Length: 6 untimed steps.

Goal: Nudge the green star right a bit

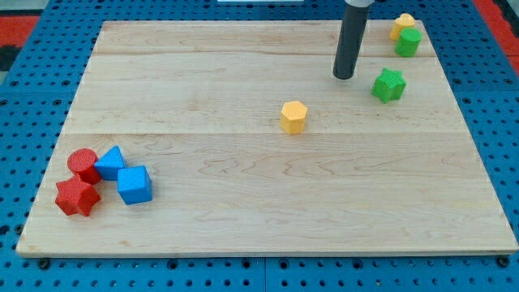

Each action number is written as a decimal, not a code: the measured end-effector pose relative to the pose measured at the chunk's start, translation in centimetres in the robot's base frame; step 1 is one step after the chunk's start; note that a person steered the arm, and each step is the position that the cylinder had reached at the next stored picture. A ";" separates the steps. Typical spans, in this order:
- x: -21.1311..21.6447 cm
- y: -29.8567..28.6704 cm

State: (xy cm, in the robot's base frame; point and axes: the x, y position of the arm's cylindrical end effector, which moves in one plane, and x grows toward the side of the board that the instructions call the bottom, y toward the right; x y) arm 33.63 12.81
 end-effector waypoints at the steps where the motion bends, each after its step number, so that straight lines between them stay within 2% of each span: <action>1: 2.9 1.0; 2: 4.9 1.6; 3: 4.4 2.0; 6: 3.5 8.5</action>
State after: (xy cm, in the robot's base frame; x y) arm 37.11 21.28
